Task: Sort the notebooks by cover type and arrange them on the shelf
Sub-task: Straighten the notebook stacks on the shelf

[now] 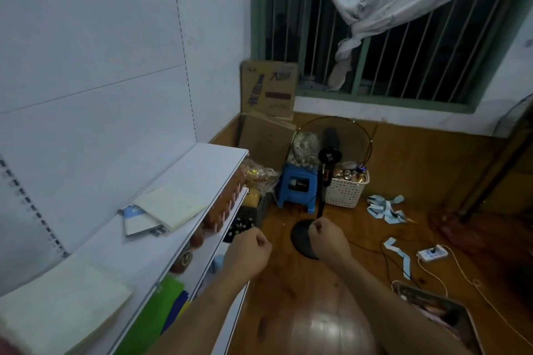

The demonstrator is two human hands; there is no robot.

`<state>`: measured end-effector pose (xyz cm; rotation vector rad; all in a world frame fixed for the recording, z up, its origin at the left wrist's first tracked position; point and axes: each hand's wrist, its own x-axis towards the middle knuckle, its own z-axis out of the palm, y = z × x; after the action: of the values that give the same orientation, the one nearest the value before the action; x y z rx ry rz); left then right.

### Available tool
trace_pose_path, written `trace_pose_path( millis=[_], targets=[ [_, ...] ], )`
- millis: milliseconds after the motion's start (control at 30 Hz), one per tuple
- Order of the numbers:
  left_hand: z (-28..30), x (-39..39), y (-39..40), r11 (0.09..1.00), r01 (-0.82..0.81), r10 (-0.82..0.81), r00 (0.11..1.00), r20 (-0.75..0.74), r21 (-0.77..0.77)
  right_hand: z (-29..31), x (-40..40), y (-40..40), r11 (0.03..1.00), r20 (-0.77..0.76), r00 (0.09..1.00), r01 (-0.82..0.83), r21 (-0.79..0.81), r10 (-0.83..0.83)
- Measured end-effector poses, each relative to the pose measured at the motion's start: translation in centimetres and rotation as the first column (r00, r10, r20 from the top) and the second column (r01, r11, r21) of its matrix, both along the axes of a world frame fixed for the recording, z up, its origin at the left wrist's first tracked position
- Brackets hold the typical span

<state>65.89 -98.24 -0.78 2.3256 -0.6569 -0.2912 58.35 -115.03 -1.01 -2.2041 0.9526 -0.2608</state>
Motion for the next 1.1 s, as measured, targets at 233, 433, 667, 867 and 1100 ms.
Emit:
trace_pose_path(
  millis=[233,433,667,867,1100],
  targets=[
    [-1.1,5.1,-6.1,0.997,-0.067,0.068,0.997,-0.037,0.036,-1.4,6.0,-6.5,0.999,-0.042,0.999,-0.031,0.017,0.031],
    [-1.7,13.7,-8.7,0.99,-0.136,0.138,0.989,-0.046,0.035,-2.8,15.8,-8.5,0.988,-0.038,0.988,-0.15,-0.031,0.148],
    [-2.0,24.8,-5.7,0.918,-0.392,0.396,0.914,-0.087,0.061,-2.7,29.7,-5.5,0.919,-0.057,0.917,-0.395,0.015,0.395],
    [-4.4,30.4,0.5,0.774,-0.619,0.633,0.762,-0.134,0.135,-4.2,38.3,0.6,0.766,-0.09,0.76,-0.64,0.067,0.643],
    [-7.2,31.4,5.4,0.475,-0.822,0.879,0.462,-0.119,0.316,-8.1,44.2,6.2,0.545,-0.245,0.514,-0.835,0.077,0.822]
  ],
)
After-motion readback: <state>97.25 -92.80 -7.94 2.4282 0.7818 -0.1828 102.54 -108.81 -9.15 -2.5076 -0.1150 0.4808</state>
